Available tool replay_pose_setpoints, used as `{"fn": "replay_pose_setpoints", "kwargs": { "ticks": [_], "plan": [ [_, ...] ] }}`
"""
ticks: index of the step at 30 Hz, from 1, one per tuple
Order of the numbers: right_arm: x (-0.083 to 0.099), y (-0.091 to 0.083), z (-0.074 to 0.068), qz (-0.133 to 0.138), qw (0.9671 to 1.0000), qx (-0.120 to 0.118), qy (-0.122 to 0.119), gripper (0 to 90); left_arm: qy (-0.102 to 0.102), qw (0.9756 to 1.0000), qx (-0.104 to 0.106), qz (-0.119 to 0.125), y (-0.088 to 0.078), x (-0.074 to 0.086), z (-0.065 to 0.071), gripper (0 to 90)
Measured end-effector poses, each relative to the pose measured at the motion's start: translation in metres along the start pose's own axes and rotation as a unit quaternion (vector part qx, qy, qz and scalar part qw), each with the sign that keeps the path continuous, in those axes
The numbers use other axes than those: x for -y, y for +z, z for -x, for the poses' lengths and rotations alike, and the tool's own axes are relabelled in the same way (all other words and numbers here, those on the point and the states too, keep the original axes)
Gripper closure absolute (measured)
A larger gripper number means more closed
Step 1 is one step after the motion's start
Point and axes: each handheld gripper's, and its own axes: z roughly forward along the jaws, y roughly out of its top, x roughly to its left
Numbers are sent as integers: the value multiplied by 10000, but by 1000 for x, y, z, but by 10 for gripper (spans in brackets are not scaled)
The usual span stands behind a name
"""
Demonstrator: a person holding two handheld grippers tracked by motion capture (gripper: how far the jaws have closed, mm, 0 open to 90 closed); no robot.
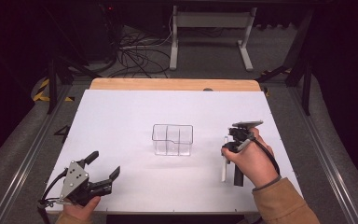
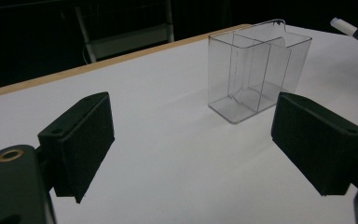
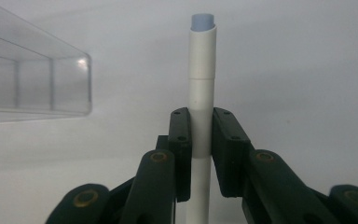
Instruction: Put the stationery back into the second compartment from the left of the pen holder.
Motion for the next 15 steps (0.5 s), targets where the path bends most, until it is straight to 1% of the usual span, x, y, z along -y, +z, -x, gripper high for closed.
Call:
{"fn": "replay_pose_setpoints", "kwargs": {
  "ticks": [2, 4, 6, 7, 8, 10, 11, 12, 14, 15],
  "plan": [
    [-1, -6, 0, 267, 9994, -139, -190, 794, 3, 10000, -3, 3, 0, 0, 0, 139],
    [-2, -11, 0, 482, 9978, -301, -352, 794, 5, 10000, -5, 4, 0, 0, 0, 139],
    [-3, -15, 0, 696, 9953, -449, -494, 794, 10, 10000, -9, 3, 0, 0, 0, 139],
    [-3, -17, 0, 856, 9929, -545, -626, 795, 12, 10000, -10, 3, 0, 0, 0, 139],
    [-3, -19, 0, 929, 9917, -594, -658, 795, 11, 10000, -9, 4, 0, 0, 0, 139],
    [-3, -23, -1, 1088, 9880, -766, -787, 795, 11, 10000, -11, 2, 0, 0, 0, 139],
    [-4, -24, -1, 1172, 9861, -808, -853, 795, 12, 10000, -15, 2, 0, 0, 0, 139],
    [-4, -25, -1, 1281, 9836, -852, -939, 795, 9, 10000, -15, 4, 0, 0, 0, 139],
    [-4, -28, -1, 1511, 9765, -1009, -1159, 795, 25, 10000, -17, -3, 0, 0, 0, 140],
    [-5, -30, -1, 1612, 9723, -1094, -1291, 795, 27, 10000, -18, -3, 0, 0, 0, 140]
  ]
}}
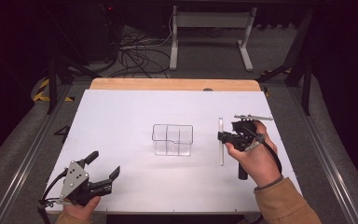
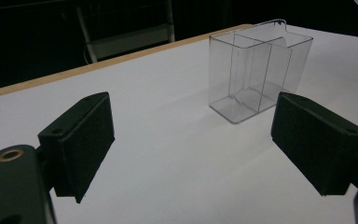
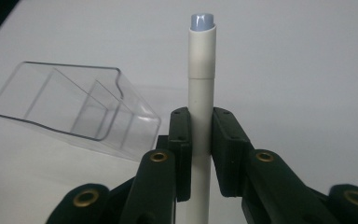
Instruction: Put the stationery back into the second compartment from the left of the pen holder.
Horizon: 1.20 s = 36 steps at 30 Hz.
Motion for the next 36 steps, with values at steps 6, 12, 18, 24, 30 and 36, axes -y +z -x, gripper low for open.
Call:
{"fn": "replay_pose_setpoints", "kwargs": {
  "ticks": [6, 12, 18, 24, 30, 36],
  "plan": [
    [-4, -5, -3, 504, 9963, -426, -546, 796, -20, 10000, -17, 12, 0, 0, 0, 140],
    [-9, -4, -3, 654, 9909, -818, -842, 795, -3, 10000, -26, 12, -1, 0, 0, 140],
    [-13, -4, -5, 1057, 9796, -1157, -1255, 795, -26, 10000, -32, 15, 0, 0, 0, 140],
    [-17, -5, -8, 1482, 9649, -1548, -1519, 795, -26, 10000, -33, 14, -1, 0, 0, 140],
    [-21, 0, -11, 1662, 9552, -1943, -1488, 794, -26, 10000, -37, 16, -1, 0, 0, 140],
    [-24, 8, -17, 1944, 9407, -2249, -1631, 794, -22, 10000, -39, 12, 0, 0, 0, 140]
  ]
}}
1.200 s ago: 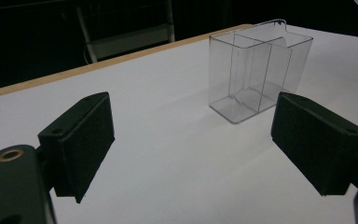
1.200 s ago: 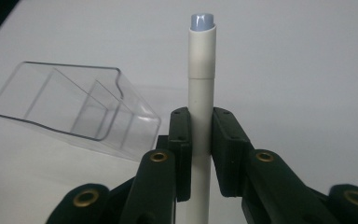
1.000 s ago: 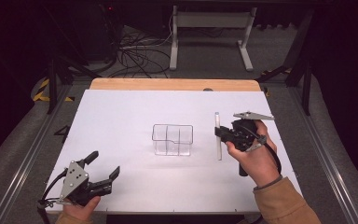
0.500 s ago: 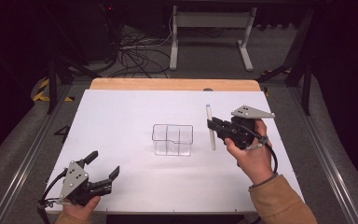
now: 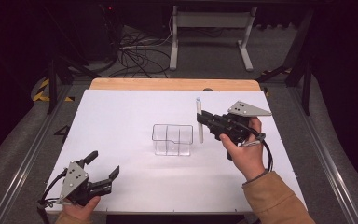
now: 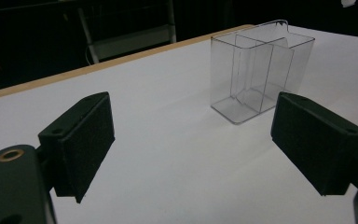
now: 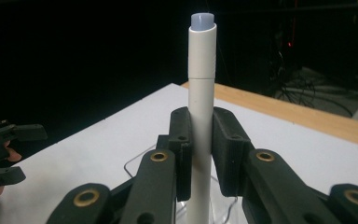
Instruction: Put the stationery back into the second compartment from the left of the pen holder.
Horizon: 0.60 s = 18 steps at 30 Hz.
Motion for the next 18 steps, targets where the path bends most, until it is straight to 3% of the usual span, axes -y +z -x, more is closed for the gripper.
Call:
{"fn": "replay_pose_setpoints", "kwargs": {
  "ticks": [5, 15, 18],
  "plan": [
    [1, 9, -1, 241, 9993, -107, -267, 794, -3, 10000, 0, 0, 0, 0, 0, 140],
    [3, 27, -5, 479, 9975, -179, -479, 793, -4, 10000, 6, -3, 0, 0, 0, 140],
    [3, 31, -7, 523, 9975, -187, -426, 793, -7, 10000, 10, -1, 0, 0, 0, 140]
  ]
}}
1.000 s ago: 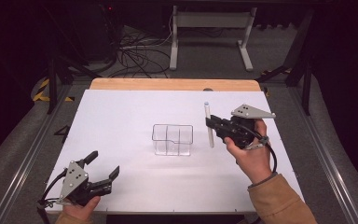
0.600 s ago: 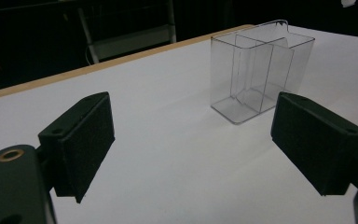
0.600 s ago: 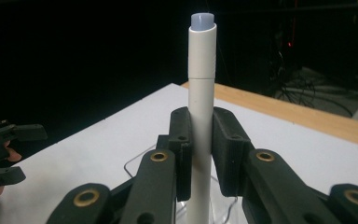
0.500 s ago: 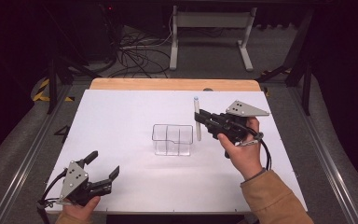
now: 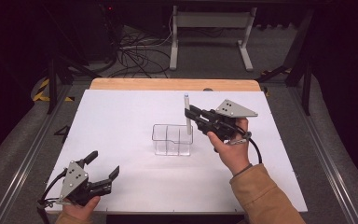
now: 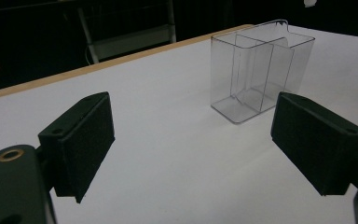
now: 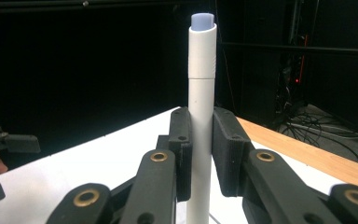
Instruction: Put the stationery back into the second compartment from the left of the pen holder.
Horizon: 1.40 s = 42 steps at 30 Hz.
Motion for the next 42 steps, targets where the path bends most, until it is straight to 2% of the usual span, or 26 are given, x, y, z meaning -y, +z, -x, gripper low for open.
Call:
{"fn": "replay_pose_setpoints", "kwargs": {
  "ticks": [11, 26, 31, 42],
  "plan": [
    [4, 18, -5, 10, 9999, -47, -134, 793, 2, 10000, 5, -6, 0, 0, 0, 140],
    [17, 42, -10, -99, 9998, -67, -131, 793, -13, 10000, 13, -5, 0, 0, -1, 140],
    [21, 48, -13, -121, 9998, -156, -36, 792, -18, 10000, 25, -14, 0, 0, -1, 140],
    [30, 52, -16, -344, 9992, -174, -72, 792, -11, 10000, 18, -5, 0, 0, -2, 140]
  ]
}}
